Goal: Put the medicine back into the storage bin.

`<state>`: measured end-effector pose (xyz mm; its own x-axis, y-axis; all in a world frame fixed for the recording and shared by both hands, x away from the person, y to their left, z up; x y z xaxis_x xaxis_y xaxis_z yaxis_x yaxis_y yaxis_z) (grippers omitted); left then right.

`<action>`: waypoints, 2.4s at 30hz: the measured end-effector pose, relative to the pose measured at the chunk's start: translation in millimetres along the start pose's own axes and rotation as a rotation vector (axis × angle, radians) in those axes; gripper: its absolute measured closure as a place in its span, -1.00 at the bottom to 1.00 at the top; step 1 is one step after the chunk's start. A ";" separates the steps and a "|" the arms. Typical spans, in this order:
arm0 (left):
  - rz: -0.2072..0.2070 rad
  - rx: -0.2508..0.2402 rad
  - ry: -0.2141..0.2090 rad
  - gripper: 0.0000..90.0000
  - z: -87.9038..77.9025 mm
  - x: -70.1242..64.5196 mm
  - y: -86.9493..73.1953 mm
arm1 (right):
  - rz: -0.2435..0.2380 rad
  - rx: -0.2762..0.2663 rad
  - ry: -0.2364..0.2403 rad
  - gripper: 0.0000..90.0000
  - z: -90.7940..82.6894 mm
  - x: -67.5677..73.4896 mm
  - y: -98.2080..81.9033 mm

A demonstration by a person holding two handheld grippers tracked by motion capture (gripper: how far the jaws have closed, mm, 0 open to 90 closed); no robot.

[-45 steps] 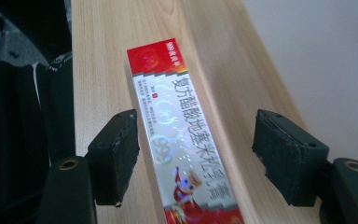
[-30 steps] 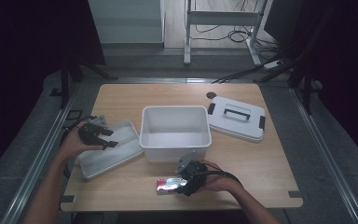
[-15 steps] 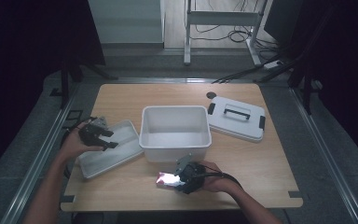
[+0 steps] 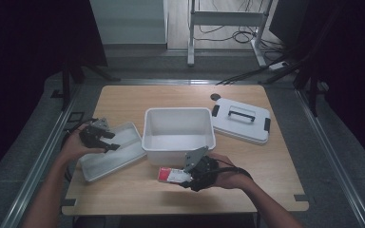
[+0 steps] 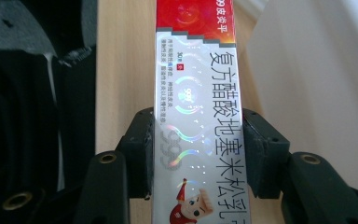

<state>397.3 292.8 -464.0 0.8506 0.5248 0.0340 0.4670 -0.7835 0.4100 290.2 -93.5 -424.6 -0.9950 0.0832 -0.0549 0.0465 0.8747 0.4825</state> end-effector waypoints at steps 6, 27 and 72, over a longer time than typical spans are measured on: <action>-0.005 0.002 -0.001 -0.06 -0.2 0.6 -1.3 | -0.026 -0.061 0.011 0.12 -31.1 -9.4 10.5; -0.005 -0.014 -0.025 -0.05 -0.4 -1.2 2.8 | -0.070 -0.073 -0.037 0.12 -68.4 -39.6 39.1; -0.004 -0.020 -0.020 -0.05 -0.5 -2.5 2.8 | -0.072 -0.025 -0.068 0.12 -65.6 -102.2 71.1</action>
<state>396.4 289.4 -462.5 0.8535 0.5209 0.0141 0.4655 -0.7744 0.4285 389.4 -71.1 -327.4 -0.9873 0.0537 -0.1494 -0.0281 0.8672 0.4972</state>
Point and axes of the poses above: each handheld gripper's, and its own axes: z roughly forward along the jaws, y roughly out of its top, x roughly to its left, the point moved 1 cm from there along z, roughly forward along the jaws, and after that the axes turned 9 degrees about x, right-handed, at the moved point
